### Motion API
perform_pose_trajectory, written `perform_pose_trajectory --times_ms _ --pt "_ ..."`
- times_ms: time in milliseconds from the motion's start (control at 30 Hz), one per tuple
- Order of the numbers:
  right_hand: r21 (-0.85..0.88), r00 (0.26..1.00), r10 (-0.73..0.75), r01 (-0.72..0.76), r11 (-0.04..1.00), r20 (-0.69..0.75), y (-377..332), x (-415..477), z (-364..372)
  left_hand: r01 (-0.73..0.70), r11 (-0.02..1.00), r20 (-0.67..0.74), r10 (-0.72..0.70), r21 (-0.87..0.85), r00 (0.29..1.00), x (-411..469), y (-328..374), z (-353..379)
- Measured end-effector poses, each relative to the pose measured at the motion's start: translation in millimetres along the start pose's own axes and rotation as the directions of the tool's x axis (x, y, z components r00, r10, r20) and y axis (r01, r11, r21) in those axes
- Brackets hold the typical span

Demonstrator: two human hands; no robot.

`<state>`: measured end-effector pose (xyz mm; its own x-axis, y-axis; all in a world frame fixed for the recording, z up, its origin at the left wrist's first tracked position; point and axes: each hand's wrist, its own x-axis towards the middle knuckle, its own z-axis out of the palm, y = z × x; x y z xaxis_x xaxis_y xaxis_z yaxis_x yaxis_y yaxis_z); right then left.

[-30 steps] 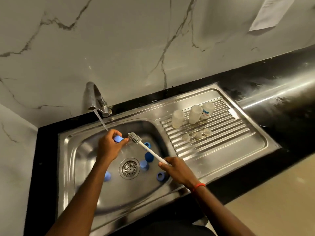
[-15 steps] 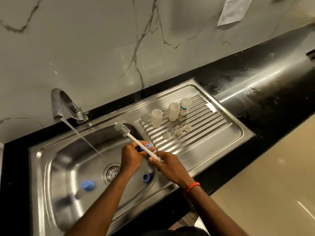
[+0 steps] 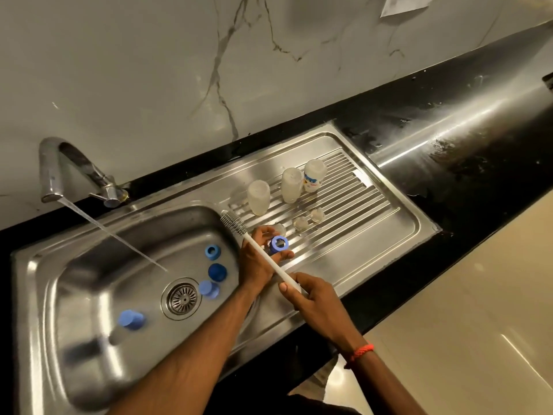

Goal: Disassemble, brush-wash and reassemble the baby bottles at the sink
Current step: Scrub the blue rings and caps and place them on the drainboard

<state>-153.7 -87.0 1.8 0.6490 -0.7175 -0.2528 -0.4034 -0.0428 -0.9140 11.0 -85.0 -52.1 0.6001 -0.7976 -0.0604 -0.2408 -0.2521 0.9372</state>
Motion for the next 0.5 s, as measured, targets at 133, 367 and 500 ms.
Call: perform_pose_trajectory --times_ms 133,367,500 --pt "0.032 1.000 0.028 -0.028 0.999 -0.007 9.0 -1.3 -6.6 -0.007 0.996 0.007 0.006 0.085 1.000 1.8 -0.7 9.6" --pt "0.057 0.998 0.055 -0.055 0.997 0.006 12.1 3.7 -9.7 -0.175 0.951 0.010 0.178 0.254 0.984 1.9 -17.0 15.1" --pt "0.084 0.997 0.075 -0.078 0.993 0.033 15.0 6.3 -10.0 -0.219 0.934 0.009 0.225 0.282 0.974 4.6 -10.5 15.5"
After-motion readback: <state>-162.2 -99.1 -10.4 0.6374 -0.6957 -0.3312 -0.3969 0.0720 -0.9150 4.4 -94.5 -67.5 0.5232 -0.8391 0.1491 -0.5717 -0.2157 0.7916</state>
